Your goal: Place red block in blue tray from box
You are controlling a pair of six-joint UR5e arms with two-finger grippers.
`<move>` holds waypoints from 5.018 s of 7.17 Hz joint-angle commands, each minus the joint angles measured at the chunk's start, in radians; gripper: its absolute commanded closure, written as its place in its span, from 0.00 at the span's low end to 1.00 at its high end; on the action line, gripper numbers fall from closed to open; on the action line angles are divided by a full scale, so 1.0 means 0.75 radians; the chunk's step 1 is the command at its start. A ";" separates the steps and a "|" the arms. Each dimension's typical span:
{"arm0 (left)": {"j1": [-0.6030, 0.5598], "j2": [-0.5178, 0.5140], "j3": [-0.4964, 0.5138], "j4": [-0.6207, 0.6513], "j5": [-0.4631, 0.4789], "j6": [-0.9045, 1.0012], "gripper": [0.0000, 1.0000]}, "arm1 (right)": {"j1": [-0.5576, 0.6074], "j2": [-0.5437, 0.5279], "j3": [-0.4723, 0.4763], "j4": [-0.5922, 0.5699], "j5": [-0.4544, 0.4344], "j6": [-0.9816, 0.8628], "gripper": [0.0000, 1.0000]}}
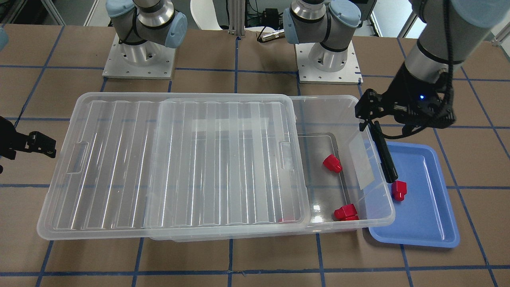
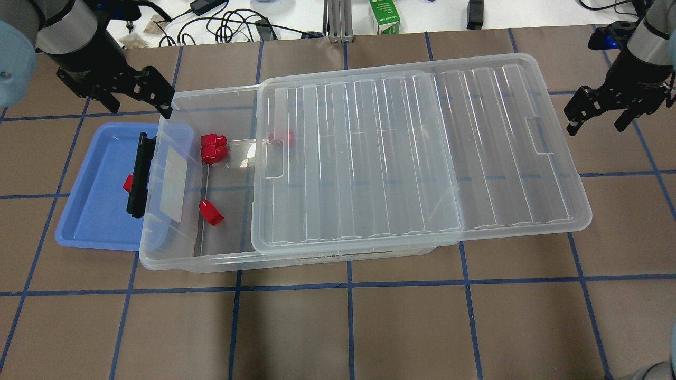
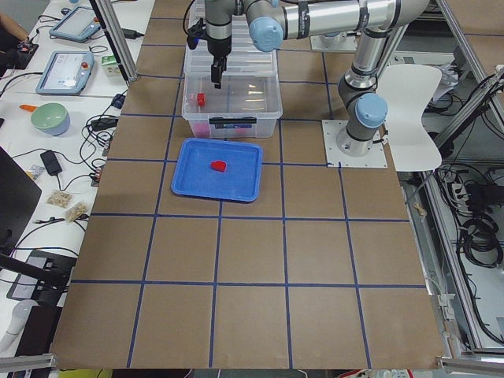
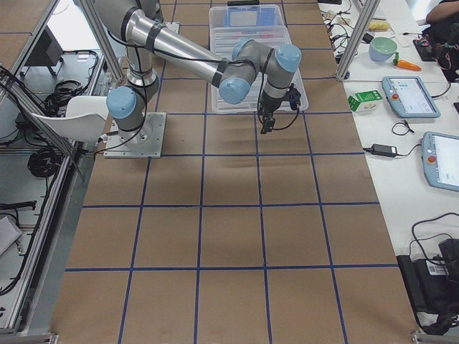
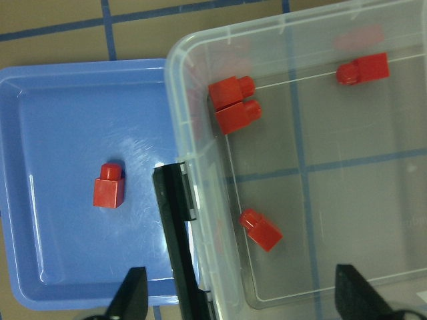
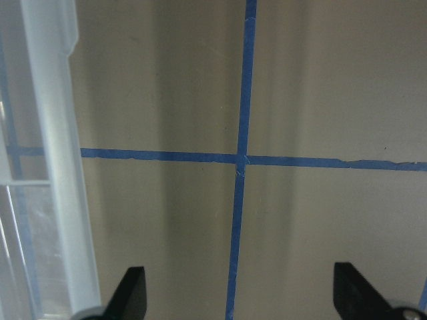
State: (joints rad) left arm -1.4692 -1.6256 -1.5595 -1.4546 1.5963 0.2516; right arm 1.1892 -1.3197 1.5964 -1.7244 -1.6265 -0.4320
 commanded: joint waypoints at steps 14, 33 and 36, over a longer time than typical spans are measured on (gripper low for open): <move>-0.068 0.036 0.030 -0.087 -0.009 -0.246 0.00 | 0.181 0.023 -0.001 0.006 0.009 0.197 0.00; -0.070 0.053 0.001 -0.089 -0.009 -0.246 0.00 | 0.339 0.056 -0.005 -0.008 0.127 0.506 0.00; -0.070 0.055 0.001 -0.089 0.003 -0.246 0.00 | 0.339 -0.017 -0.050 0.027 0.115 0.506 0.00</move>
State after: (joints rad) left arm -1.5217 -1.5857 -1.5585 -1.5217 1.5936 0.0675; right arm 1.4435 -1.2982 1.5744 -1.7202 -1.5353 -0.0522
